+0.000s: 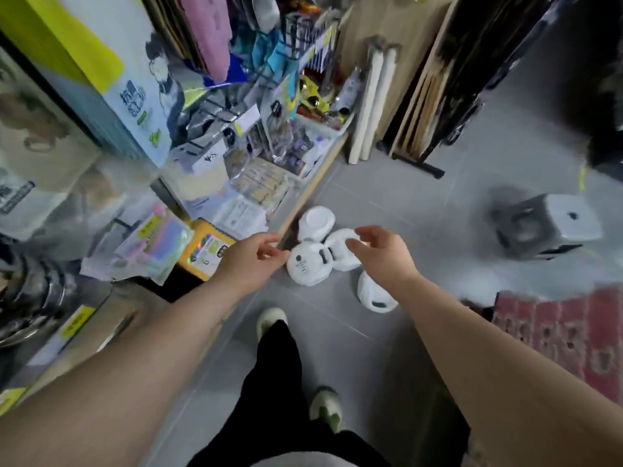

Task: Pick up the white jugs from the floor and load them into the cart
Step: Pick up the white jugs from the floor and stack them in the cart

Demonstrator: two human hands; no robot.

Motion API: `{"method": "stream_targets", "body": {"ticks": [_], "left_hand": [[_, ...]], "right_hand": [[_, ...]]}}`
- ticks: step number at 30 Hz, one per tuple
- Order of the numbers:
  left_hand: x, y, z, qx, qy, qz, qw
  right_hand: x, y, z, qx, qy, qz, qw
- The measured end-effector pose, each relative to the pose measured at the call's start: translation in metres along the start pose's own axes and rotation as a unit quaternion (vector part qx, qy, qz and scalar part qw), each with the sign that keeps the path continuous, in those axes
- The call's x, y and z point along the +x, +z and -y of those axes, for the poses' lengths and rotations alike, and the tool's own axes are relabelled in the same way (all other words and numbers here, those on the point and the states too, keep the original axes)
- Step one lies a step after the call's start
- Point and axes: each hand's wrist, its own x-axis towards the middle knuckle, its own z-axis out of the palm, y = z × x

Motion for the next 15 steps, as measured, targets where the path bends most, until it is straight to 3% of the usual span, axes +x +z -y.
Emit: {"method": "stream_targets", "body": {"ticks": [8,15], "left_hand": [[0.153,0.043,0.048,0.040,-0.059,0.027,0.997],[0.260,0.140,0.172,0.047,-0.122,0.018,0.991]], "right_hand": [[0.151,0.061,-0.052,-0.043,0.070,0.044,0.996],[0.274,0.144,-0.164,-0.068,0.091,0.083,0.990]]}}
